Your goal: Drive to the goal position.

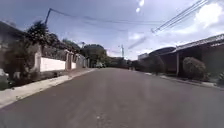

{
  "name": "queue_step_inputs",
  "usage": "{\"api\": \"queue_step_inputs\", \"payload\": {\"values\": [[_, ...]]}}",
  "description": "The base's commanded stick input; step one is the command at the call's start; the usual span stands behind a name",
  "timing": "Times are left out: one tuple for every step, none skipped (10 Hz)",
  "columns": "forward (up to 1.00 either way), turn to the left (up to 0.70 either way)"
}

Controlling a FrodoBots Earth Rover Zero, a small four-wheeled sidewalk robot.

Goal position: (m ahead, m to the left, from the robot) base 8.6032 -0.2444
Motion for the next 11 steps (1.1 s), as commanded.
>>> {"api": "queue_step_inputs", "payload": {"values": [[0.45, 0.00], [0.45, 0.00], [0.45, 0.00], [0.45, 0.00], [0.45, 0.00], [0.45, 0.00], [0.45, 0.00], [0.45, 0.00], [0.45, 0.00], [0.45, 0.00], [0.45, 0.00]]}}
